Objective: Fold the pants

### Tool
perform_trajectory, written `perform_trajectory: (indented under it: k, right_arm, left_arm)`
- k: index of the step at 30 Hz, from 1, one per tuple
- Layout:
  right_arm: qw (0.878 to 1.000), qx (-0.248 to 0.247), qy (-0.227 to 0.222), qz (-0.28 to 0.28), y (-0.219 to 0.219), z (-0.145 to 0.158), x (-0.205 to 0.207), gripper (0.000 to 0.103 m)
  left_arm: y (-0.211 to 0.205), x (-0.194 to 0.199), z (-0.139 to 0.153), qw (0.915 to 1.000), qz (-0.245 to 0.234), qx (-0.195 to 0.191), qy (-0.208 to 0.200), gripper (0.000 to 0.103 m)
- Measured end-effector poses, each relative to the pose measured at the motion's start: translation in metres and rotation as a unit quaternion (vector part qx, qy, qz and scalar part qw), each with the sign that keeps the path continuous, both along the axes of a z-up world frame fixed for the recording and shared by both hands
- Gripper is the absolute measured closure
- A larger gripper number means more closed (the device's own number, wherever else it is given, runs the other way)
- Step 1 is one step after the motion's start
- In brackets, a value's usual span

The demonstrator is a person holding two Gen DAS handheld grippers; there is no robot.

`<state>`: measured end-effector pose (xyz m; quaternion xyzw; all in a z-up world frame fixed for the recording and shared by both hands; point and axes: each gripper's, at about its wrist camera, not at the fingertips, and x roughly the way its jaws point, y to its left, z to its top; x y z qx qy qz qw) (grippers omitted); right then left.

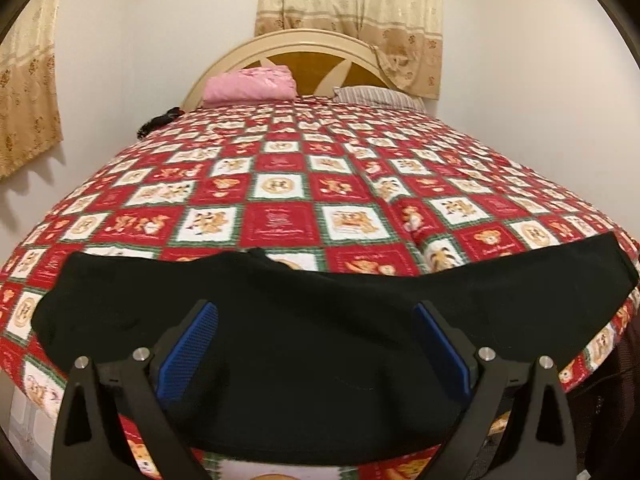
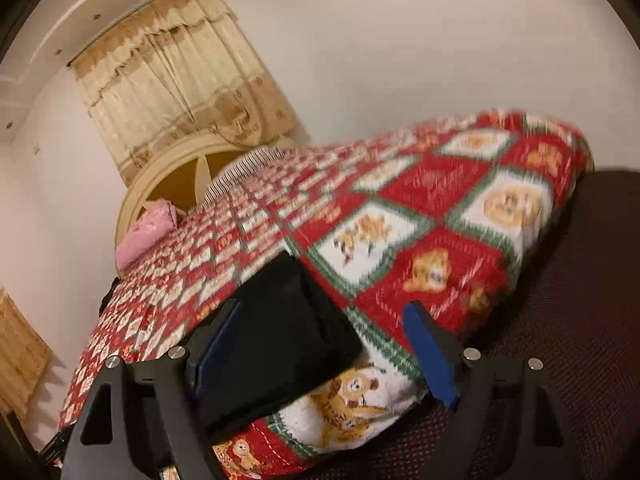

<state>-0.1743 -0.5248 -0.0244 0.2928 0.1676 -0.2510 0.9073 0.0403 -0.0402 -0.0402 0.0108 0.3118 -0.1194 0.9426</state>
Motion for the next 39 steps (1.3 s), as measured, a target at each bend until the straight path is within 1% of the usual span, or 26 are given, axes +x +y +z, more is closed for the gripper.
perform_trajectory:
  k: [2,3,4,6,8,10,11,12,14,15,16,18,20,22,26,29,30,31,33,34,35,36,37,39]
  right_arm:
    - [1.000,0.001,0.020,0.006,0.003,-0.009,0.010,0.021]
    - [0.999,-0.022,0.032,0.000,0.009,-0.010,0.014,0.021]
    - [0.997,-0.053,0.062,-0.005,0.019,-0.010,0.022,0.021]
    - [0.991,-0.083,0.100,-0.008,0.027,-0.012,0.030,0.022]
    - [0.987,-0.105,0.123,-0.004,0.036,-0.012,0.038,0.038]
    - [0.982,-0.123,0.144,-0.012,0.041,-0.012,0.042,0.065]
    - [0.983,-0.122,0.138,-0.006,0.041,-0.011,0.042,0.072]
    - [0.984,-0.118,0.134,-0.002,0.040,-0.011,0.041,0.076]
    - [0.985,-0.113,0.128,0.002,0.036,-0.011,0.040,0.081]
    - [0.986,-0.109,0.123,0.006,0.034,-0.010,0.040,0.087]
    - [0.988,-0.100,0.117,0.010,0.031,-0.008,0.040,0.089]
    - [0.992,-0.089,0.091,0.016,0.033,0.000,0.037,0.090]
    - [0.991,-0.111,0.065,0.029,0.050,0.018,0.035,0.090]
    - [0.987,-0.142,0.051,0.058,0.074,0.035,0.041,0.090]
    - [0.970,-0.195,0.031,0.140,0.139,0.059,0.063,0.090]
    - [0.953,-0.212,0.028,0.216,0.194,0.057,0.087,0.090]
    - [0.946,-0.218,0.031,0.236,0.209,0.053,0.096,0.090]
    - [0.936,-0.230,0.035,0.266,0.233,0.045,0.108,0.090]
    - [0.919,-0.251,0.047,0.302,0.269,0.029,0.121,0.090]
    - [0.906,-0.262,0.054,0.327,0.292,0.017,0.130,0.090]
    - [0.898,-0.268,0.059,0.344,0.305,0.008,0.135,0.090]
    - [0.887,-0.277,0.066,0.362,0.323,-0.003,0.141,0.090]
    - [0.880,-0.286,0.072,0.371,0.334,-0.012,0.144,0.090]
    - [0.861,-0.310,0.087,0.393,0.357,-0.031,0.150,0.090]
  left_arm:
    - [0.006,0.002,-0.003,0.9999,0.006,-0.007,0.007,0.003]
    - [0.009,0.003,-0.005,0.9999,0.009,-0.009,0.010,0.003]
    - [0.012,0.005,-0.007,0.9997,0.014,-0.012,0.015,0.003]
    - [0.017,0.006,-0.008,0.9994,0.021,-0.018,0.019,0.003]
    - [0.026,0.006,-0.008,0.9990,0.031,-0.024,0.020,0.003]
    - [0.033,0.006,-0.006,0.9986,0.039,-0.031,0.018,0.003]
    - [0.035,0.005,-0.006,0.9985,0.041,-0.032,0.017,0.003]
    - [0.038,0.005,-0.006,0.9983,0.045,-0.033,0.016,0.003]
    - [0.047,0.006,-0.007,0.9977,0.056,-0.035,0.016,0.003]
    - [0.051,0.007,-0.007,0.9974,0.060,-0.037,0.017,0.003]
    - [0.054,0.008,-0.007,0.9971,0.063,-0.040,0.018,0.003]
    - [0.063,0.009,-0.006,0.9962,0.072,-0.046,0.016,0.003]
    - [0.069,0.009,-0.003,0.9952,0.081,-0.053,0.012,0.003]
    - [0.075,0.010,-0.001,0.9943,0.087,-0.061,0.011,0.003]
    - [0.081,0.010,0.000,0.9933,0.091,-0.070,0.011,0.003]
    - [0.084,0.009,-0.002,0.9930,0.092,-0.074,0.012,0.003]
    - [0.085,0.009,-0.003,0.9929,0.091,-0.076,0.013,0.003]
    - [0.085,0.009,-0.003,0.9928,0.090,-0.078,0.014,0.003]
    - [0.087,0.009,-0.004,0.9929,0.090,-0.076,0.014,0.003]
    - [0.088,0.009,-0.004,0.9931,0.090,-0.075,0.013,0.003]
    - [0.089,0.010,-0.005,0.9931,0.091,-0.073,0.012,0.003]
    - [0.091,0.009,-0.006,0.9931,0.092,-0.072,0.012,0.003]
    - [0.092,0.009,-0.007,0.9931,0.092,-0.072,0.012,0.003]
    - [0.096,0.011,-0.011,0.9929,0.094,-0.071,0.015,0.003]
